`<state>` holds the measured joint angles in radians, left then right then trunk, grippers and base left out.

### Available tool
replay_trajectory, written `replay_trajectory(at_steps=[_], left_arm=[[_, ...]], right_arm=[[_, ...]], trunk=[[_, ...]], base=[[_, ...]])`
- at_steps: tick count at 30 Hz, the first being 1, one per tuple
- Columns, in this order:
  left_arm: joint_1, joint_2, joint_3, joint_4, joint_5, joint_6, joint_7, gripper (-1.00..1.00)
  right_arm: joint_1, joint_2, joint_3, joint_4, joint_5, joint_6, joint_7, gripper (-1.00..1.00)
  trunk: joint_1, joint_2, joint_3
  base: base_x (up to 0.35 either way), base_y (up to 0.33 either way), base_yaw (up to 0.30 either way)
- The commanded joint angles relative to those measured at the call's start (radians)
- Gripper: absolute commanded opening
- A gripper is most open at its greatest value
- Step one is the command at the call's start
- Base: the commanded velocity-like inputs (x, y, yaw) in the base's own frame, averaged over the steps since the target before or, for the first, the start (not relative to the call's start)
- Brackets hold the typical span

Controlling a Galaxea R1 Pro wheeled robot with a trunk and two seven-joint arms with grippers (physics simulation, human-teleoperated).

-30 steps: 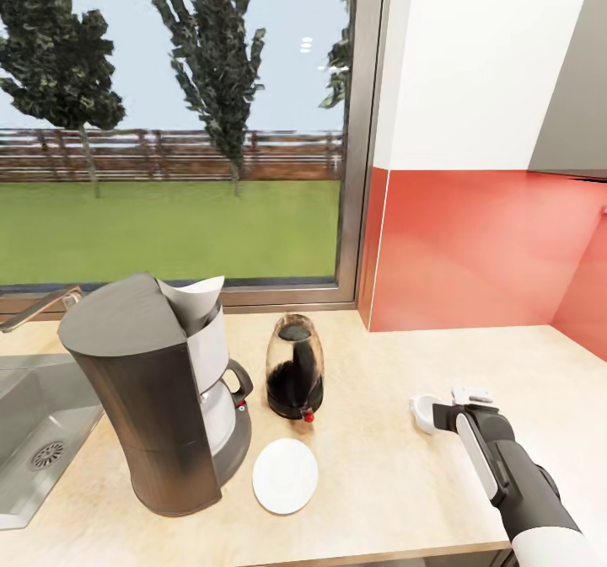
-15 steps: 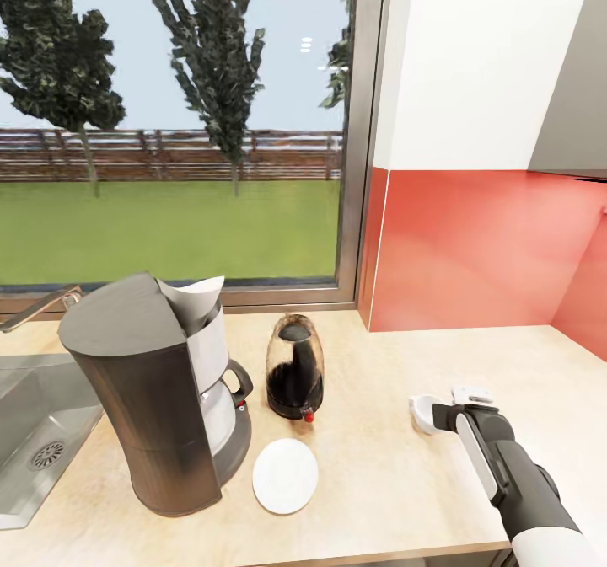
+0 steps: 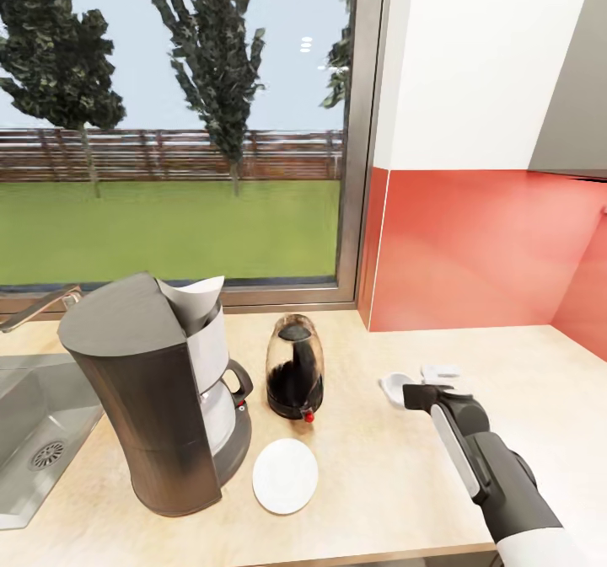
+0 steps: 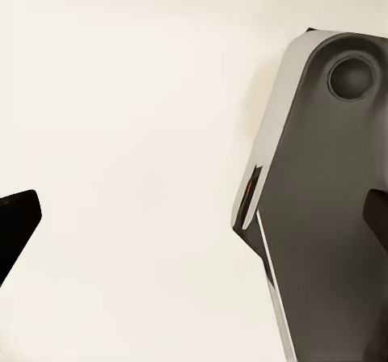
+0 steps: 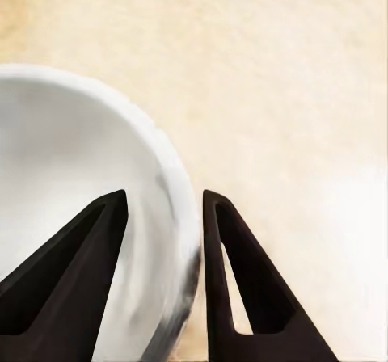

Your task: Set up a coffee station on the kitchen countertop: keep the coffee maker on the countertop, move the bottle of coffee from the kitchen shelf to the counter next to the coffee maker, place a paper coffee filter on top of the coffee maker, put the saucer next to the coffee maker with the coffee cup on the saucer, and place the electric kettle next to the coffee maker.

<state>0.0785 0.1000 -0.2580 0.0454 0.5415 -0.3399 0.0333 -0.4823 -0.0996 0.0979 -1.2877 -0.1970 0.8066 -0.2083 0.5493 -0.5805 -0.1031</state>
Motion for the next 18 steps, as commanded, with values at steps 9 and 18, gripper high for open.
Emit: replay_trajectory(at_steps=[9, 18], left_arm=[[0.0, -0.002, -0.008, 0.001, -0.001, -0.005, 0.004, 1.0], [-0.001, -0.002, -0.009, 0.001, -0.001, -0.005, 0.004, 1.0]], right_arm=[[-0.001, 0.01, 0.011, 0.001, -0.003, 0.005, -0.009, -1.0], [-0.001, 0.025, 0.01, 0.005, -0.003, 0.005, -0.009, -1.0]], trunk=[[0.0, -0.001, -0.002], [0.0, -0.001, -0.002]], base=[[-0.139, 0.086, 0.0], [-0.3, 0.15, 0.19]])
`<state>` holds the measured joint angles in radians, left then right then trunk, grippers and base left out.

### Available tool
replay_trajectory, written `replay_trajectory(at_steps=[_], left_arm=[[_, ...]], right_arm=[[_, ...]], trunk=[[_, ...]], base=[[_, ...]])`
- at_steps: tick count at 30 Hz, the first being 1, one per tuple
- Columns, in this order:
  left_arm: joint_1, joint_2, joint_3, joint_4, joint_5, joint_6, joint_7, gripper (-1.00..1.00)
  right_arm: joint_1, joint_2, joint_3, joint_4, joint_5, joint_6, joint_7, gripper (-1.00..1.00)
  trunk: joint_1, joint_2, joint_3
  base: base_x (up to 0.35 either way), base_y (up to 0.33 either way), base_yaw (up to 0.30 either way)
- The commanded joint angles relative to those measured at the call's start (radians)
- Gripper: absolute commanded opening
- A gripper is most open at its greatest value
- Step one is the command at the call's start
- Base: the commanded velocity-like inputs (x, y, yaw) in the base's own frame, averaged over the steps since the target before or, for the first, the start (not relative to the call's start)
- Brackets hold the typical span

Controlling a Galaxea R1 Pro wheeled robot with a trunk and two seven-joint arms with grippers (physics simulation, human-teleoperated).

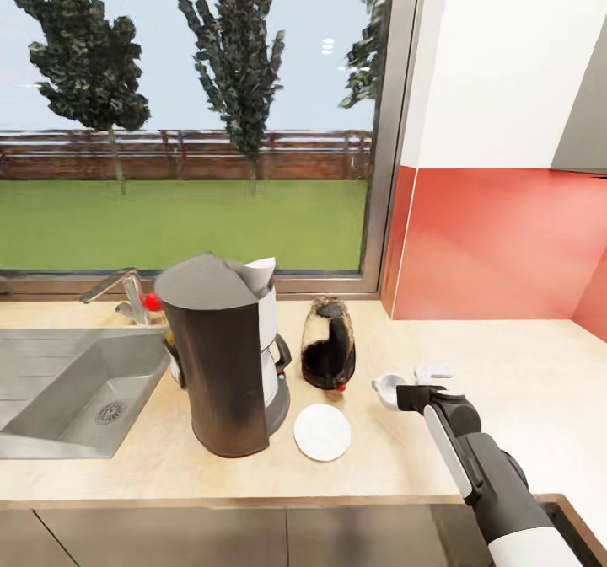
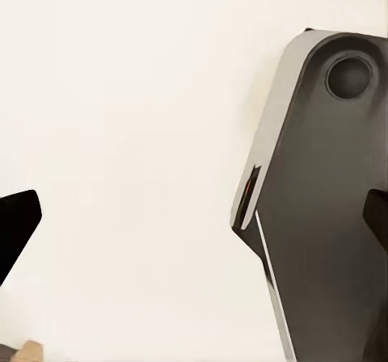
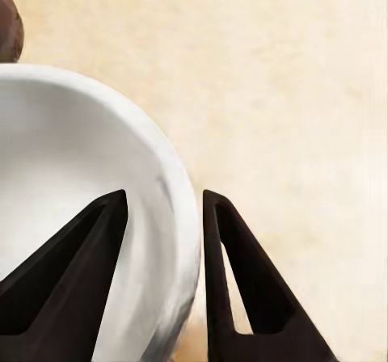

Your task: Set up a coffee station on the kitchen countertop: keep the coffee maker on the countertop, move the bottle of coffee from the kitchen shelf to the counter next to the coffee maker, place a paper coffee filter on top of the coffee maker, put the saucer next to the coffee maker with the coffee cup on the saucer, and place the electric kettle next to the coffee maker.

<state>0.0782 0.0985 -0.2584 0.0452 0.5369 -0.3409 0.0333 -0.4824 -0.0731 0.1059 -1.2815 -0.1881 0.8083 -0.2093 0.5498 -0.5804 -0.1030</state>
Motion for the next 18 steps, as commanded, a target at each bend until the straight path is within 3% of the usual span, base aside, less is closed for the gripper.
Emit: replay_trajectory(at_steps=[1, 13, 18], left_arm=[[0.0, 0.0, -0.008, 0.001, 0.004, -0.003, 0.003, 1.0], [-0.001, 0.0, -0.007, 0.001, 0.007, -0.003, 0.003, 1.0], [0.0, 0.0, -0.007, 0.001, 0.007, -0.003, 0.003, 1.0]], right_arm=[[-0.001, -0.001, 0.003, 0.0, -0.011, 0.003, -0.009, -1.0], [-0.001, -0.001, 0.001, 0.001, -0.011, 0.003, -0.009, -1.0], [-0.001, -0.001, 0.001, 0.001, -0.01, 0.002, -0.009, -1.0]], trunk=[[0.0, -0.002, -0.002], [0.0, -0.002, -0.002], [0.0, -0.002, -0.002]], base=[[-0.272, 0.198, 0.277], [-0.157, 0.14, 0.275], [-0.012, 0.01, 0.098]])
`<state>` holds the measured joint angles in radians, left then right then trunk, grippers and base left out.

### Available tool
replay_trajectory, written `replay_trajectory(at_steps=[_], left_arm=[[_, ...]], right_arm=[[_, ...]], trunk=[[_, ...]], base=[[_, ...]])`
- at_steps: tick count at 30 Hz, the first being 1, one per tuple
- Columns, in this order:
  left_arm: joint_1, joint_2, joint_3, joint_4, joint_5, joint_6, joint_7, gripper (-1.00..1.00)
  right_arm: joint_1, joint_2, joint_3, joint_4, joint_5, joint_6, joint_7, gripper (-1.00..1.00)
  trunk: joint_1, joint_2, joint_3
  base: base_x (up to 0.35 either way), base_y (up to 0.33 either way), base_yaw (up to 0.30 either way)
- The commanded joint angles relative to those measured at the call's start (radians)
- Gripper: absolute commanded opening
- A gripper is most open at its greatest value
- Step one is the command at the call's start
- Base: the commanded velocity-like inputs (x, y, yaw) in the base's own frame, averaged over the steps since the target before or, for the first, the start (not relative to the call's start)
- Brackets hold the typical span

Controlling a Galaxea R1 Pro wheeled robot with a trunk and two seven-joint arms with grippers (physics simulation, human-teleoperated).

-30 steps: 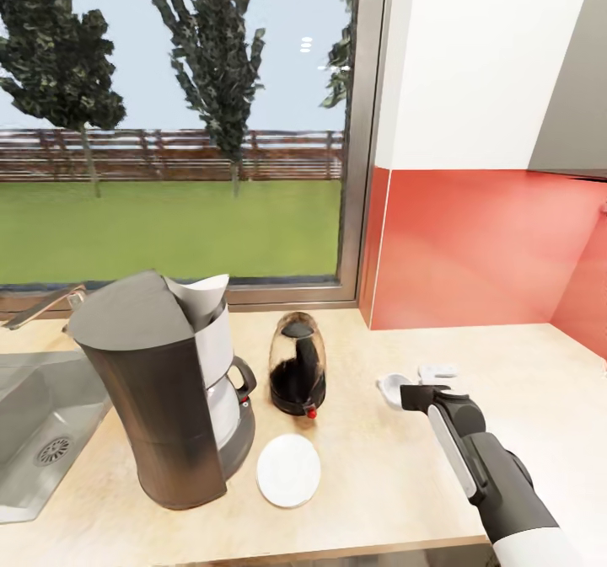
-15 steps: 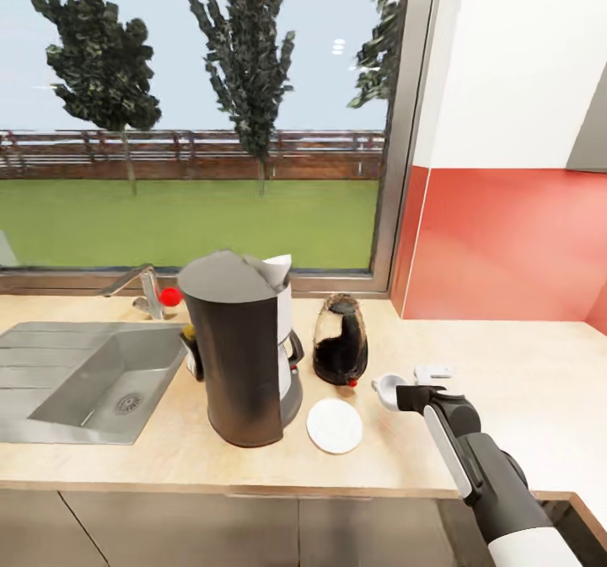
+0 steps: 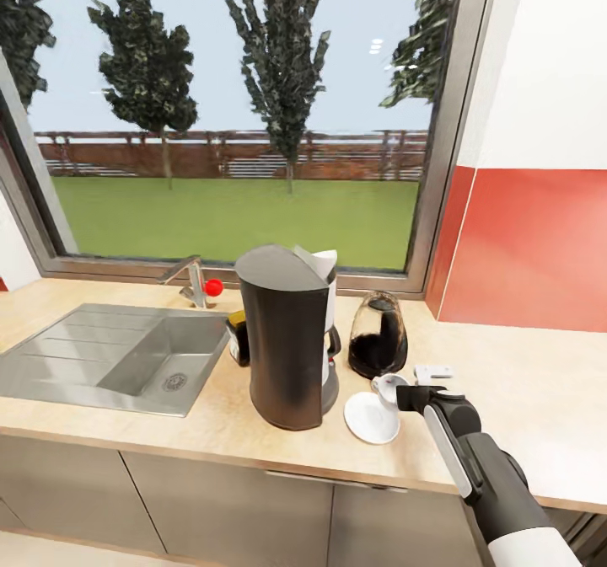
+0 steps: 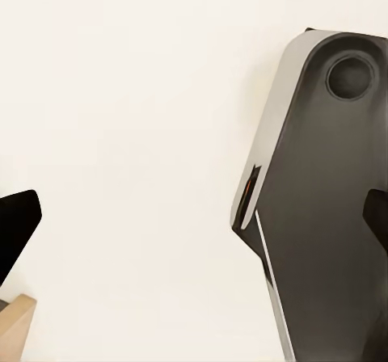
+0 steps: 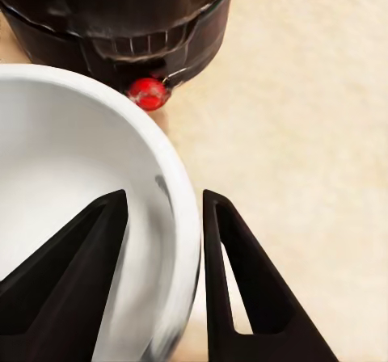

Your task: Set up a coffee station on the kitchen countertop: keep the coffee maker on the countertop, move the bottle of coffee from the kitchen shelf to the counter next to the coffee maker, place a paper coffee filter on top of the coffee maker, put the saucer next to the coffee maker with the coffee cup on the saucer, and place the electric kettle next to the coffee maker.

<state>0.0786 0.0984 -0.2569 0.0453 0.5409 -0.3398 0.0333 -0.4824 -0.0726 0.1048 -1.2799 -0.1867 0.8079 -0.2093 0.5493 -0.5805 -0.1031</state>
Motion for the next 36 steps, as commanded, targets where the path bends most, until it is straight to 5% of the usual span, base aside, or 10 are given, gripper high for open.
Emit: replay_trajectory(at_steps=[1, 10, 14, 36], left_arm=[[0.0, 0.0, -0.008, 0.001, 0.003, -0.004, 0.003, 1.0], [0.0, 0.0, -0.007, 0.001, 0.004, -0.004, 0.003, 1.0], [0.0, 0.0, -0.007, 0.001, 0.006, -0.004, 0.003, 1.0], [-0.001, 0.001, -0.007, 0.001, 0.01, -0.005, 0.003, 1.0]], right_arm=[[-0.001, -0.001, 0.003, -0.001, -0.011, 0.003, -0.008, -1.0], [-0.001, -0.001, 0.002, 0.007, -0.009, 0.002, -0.009, -1.0], [-0.001, -0.001, 0.004, 0.085, -0.009, 0.002, -0.008, -1.0], [-0.001, -0.001, 0.004, 0.09, -0.008, 0.002, -0.007, -1.0]], trunk=[[0.0, -0.001, -0.002], [0.0, -0.001, -0.002], [0.0, -0.001, -0.002], [0.0, -0.001, -0.002]], base=[[-0.002, 0.002, 0.016], [-0.06, 0.028, 0.003], [-0.005, 0.001, 0.0], [0.0, 0.04, 0.0]])
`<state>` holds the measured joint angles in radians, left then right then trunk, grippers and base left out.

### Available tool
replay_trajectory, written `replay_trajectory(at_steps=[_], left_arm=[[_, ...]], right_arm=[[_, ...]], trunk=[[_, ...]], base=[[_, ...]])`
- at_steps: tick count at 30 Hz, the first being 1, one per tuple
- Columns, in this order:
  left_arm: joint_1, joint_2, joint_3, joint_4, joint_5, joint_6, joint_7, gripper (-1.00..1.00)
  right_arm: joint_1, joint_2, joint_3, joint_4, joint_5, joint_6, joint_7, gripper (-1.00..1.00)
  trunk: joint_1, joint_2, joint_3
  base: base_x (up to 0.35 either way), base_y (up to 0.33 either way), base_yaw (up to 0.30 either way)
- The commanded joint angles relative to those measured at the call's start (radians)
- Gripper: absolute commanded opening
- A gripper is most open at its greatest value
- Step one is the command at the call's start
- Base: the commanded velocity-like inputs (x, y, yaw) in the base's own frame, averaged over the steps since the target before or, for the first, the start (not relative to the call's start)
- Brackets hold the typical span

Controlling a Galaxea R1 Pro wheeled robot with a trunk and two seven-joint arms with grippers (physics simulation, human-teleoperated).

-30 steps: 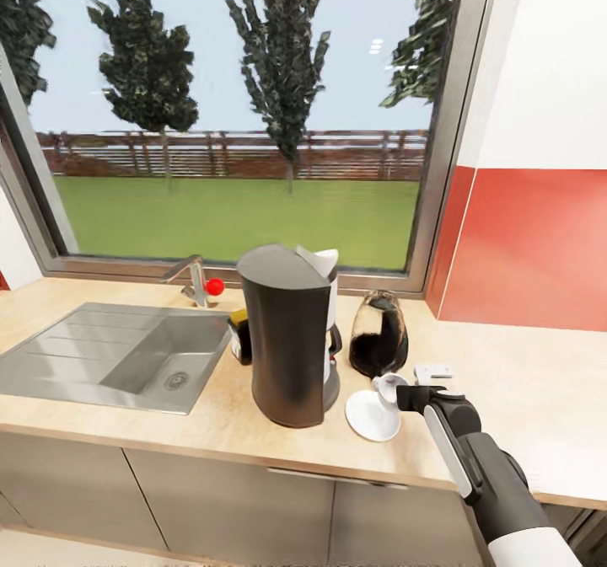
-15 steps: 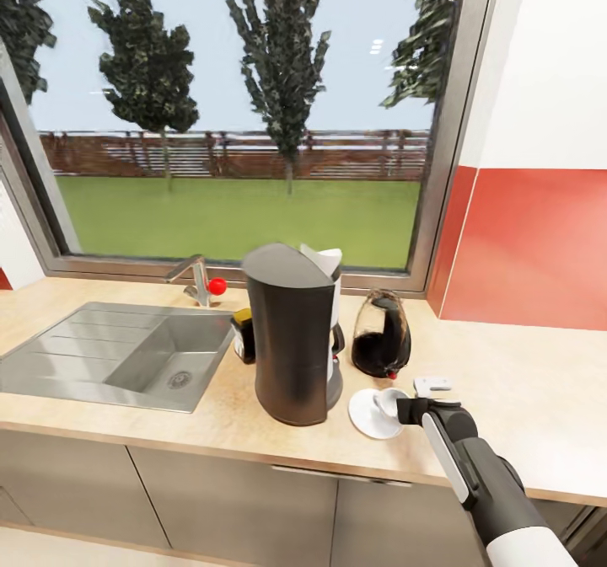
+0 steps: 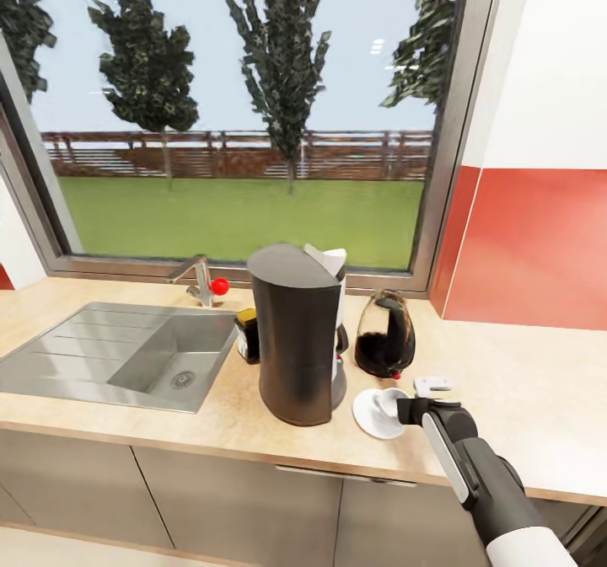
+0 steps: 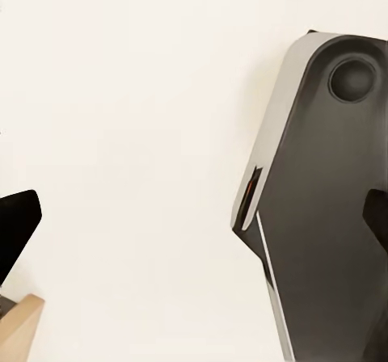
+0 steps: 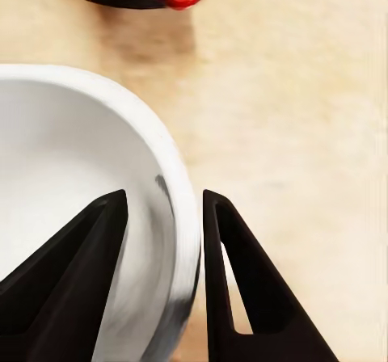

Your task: Set up a coffee station on the kitchen countertop: keep the coffee maker on the countertop, move the bottle of coffee from the kitchen shelf to the counter next to the coffee maker, place a paper coffee filter on top of the coffee maker, put the saucer next to the coffee maker with the coffee cup on the saucer, and place the electric kettle next to the coffee maker.

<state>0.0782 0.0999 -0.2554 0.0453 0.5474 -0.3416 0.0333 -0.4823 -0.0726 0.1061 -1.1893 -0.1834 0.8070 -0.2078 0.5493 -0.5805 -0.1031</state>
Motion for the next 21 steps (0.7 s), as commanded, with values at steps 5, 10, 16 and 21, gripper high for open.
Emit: replay_trajectory(at_steps=[5, 10, 16, 21], left_arm=[[0.0, 0.0, -0.008, 0.001, 0.003, -0.004, 0.003, 1.0], [0.0, 0.0, -0.008, 0.001, 0.003, -0.004, 0.003, 1.0], [0.0, 0.0, -0.008, 0.001, 0.003, -0.004, 0.003, 1.0], [0.0, 0.0, -0.008, 0.001, 0.003, -0.004, 0.003, 1.0]], right_arm=[[-0.001, -0.001, 0.003, -0.001, -0.011, 0.003, -0.008, -1.0], [-0.001, -0.001, 0.003, -0.001, -0.012, 0.003, -0.008, -1.0], [-0.001, -0.001, 0.003, -0.001, -0.012, 0.003, -0.008, -1.0], [-0.001, -0.001, 0.003, -0.001, -0.012, 0.003, -0.008, -1.0]], trunk=[[0.0, -0.002, -0.002], [0.0, -0.002, -0.002], [0.0, -0.002, -0.002], [0.0, -0.002, -0.002]], base=[[0.0, 0.035, 0.0], [0.007, 0.005, 0.0], [0.103, 0.076, 0.0], [0.013, 0.01, 0.0]])
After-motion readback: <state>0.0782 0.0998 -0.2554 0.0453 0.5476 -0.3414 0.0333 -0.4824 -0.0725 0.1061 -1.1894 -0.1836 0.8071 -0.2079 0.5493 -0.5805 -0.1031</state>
